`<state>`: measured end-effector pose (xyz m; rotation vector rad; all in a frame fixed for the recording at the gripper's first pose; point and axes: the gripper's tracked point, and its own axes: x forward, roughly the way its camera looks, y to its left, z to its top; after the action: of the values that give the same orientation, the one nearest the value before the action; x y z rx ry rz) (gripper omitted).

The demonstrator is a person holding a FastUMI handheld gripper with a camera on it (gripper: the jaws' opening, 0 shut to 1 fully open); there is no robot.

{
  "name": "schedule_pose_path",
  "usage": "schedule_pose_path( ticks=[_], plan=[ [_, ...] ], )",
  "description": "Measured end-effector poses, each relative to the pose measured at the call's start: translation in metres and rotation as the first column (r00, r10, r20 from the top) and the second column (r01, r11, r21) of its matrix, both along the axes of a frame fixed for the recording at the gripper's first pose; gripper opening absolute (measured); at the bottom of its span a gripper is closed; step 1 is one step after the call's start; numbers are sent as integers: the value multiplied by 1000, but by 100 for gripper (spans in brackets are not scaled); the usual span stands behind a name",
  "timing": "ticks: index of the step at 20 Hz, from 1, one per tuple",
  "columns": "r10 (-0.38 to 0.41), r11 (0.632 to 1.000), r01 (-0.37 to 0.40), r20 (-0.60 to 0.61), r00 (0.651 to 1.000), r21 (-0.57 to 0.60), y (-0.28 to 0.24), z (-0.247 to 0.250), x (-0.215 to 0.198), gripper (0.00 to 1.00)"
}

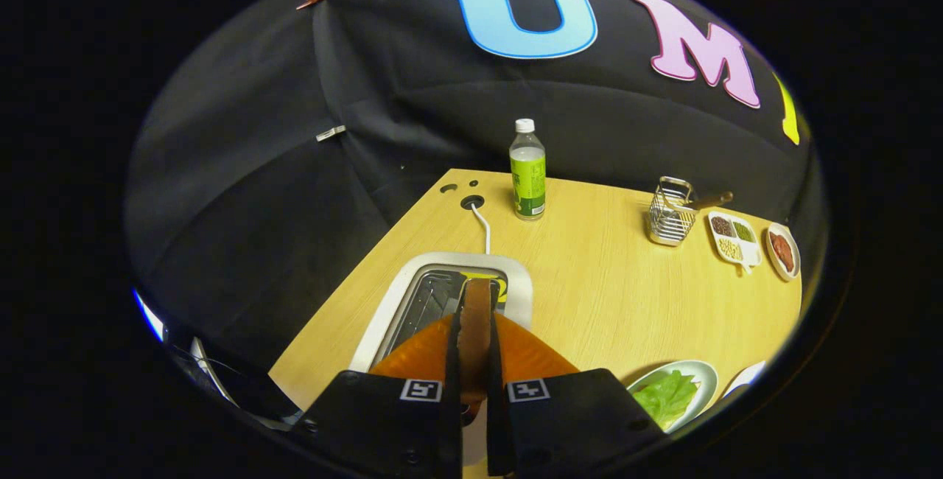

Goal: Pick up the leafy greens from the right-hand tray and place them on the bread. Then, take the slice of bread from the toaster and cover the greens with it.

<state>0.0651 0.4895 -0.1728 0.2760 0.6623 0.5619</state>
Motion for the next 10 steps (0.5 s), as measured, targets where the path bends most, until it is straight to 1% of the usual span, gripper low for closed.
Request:
schedule_pose_path(
  ticks=[2, 5, 8, 10],
  plan=[
    [-11, 999, 11, 4, 1000, 36, -1, 9, -4, 17],
    [-16, 997, 11, 67, 998, 75, -11, 35, -7, 17],
    [-22, 993, 7, 123, 992, 117, -28, 65, -10, 17],
    [-51, 989, 28, 157, 986, 146, -48, 83, -8, 17]
  ],
)
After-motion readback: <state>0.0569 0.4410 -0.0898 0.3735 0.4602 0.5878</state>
